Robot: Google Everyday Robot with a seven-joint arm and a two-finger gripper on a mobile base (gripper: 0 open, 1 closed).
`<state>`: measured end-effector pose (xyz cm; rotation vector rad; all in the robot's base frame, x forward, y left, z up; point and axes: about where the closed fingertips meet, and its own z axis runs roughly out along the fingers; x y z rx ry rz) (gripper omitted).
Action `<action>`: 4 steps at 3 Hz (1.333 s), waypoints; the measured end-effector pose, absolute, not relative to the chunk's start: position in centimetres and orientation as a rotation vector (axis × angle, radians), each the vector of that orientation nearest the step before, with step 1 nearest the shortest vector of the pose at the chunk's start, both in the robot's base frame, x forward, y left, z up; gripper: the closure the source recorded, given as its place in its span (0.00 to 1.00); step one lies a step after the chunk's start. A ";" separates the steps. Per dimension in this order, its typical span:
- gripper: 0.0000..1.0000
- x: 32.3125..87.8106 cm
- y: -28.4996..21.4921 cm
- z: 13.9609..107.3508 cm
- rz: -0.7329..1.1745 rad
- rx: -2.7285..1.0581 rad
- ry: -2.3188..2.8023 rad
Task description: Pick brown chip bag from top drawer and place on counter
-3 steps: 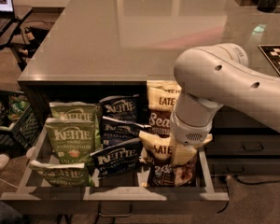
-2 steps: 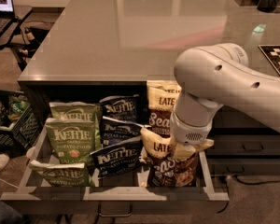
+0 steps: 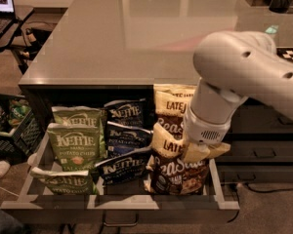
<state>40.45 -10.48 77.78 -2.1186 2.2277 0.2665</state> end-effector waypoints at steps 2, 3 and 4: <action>1.00 41.5 -11.2 82.3 0.258 -2.091 2.227; 1.00 42.5 -11.5 85.6 0.213 -2.100 2.216; 1.00 43.4 -12.0 88.7 0.170 -2.097 2.212</action>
Offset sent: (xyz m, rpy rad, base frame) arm 0.0208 -0.0121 0.0795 0.0043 -0.0352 -0.0125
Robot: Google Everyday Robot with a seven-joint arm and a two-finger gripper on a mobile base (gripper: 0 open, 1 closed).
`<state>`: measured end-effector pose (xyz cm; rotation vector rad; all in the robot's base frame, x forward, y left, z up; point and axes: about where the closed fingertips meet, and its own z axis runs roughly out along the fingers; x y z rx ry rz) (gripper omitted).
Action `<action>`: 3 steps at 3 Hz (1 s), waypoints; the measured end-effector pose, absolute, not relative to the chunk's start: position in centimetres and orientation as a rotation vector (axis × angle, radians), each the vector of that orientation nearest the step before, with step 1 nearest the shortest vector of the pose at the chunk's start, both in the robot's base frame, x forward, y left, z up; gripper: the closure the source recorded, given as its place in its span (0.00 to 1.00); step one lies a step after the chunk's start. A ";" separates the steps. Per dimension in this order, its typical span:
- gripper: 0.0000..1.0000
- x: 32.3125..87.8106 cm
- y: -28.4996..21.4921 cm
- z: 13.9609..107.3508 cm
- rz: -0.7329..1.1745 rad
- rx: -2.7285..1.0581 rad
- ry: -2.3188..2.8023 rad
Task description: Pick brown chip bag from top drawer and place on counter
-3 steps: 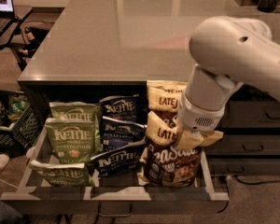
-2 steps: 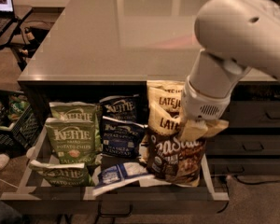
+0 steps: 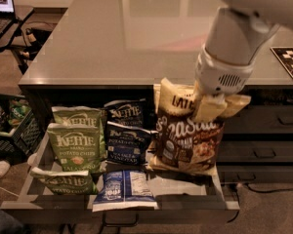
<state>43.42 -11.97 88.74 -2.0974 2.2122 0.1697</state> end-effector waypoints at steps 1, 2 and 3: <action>1.00 44.2 -12.2 91.4 0.129 -2.082 2.203; 1.00 44.7 -12.5 93.5 0.092 -2.063 2.191; 1.00 45.0 -12.7 95.8 0.044 -2.046 2.178</action>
Offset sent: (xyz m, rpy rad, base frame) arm 0.0024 -0.0176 0.0752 -0.0434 -0.0375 -0.0112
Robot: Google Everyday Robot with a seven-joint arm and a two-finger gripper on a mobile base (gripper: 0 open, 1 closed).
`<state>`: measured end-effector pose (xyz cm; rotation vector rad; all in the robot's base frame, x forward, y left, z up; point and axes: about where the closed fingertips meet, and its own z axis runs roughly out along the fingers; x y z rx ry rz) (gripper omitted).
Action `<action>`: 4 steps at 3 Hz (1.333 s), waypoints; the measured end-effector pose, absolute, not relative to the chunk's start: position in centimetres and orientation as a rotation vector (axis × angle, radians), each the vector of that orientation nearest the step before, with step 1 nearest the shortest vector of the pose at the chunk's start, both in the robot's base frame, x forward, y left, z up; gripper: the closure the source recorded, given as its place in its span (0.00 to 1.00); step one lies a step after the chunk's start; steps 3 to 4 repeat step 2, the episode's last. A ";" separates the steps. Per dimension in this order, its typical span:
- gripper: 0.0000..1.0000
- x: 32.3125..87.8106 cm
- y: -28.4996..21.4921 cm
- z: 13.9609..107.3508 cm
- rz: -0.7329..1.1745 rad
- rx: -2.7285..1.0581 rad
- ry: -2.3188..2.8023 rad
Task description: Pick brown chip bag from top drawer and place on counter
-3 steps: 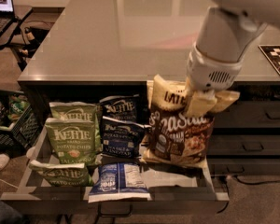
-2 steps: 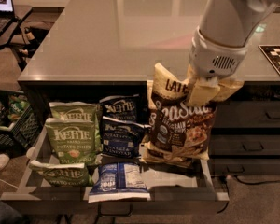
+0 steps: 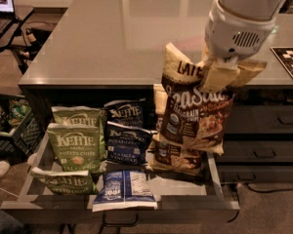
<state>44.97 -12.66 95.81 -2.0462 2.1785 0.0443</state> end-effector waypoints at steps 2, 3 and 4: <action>1.00 45.7 -12.2 96.1 0.027 -2.021 2.152; 1.00 45.7 -12.2 96.1 0.027 -2.021 2.152; 1.00 45.7 -12.2 96.1 0.027 -2.021 2.152</action>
Offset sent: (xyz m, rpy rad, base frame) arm 0.0062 0.0040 0.0025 0.0150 -0.0304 -0.0013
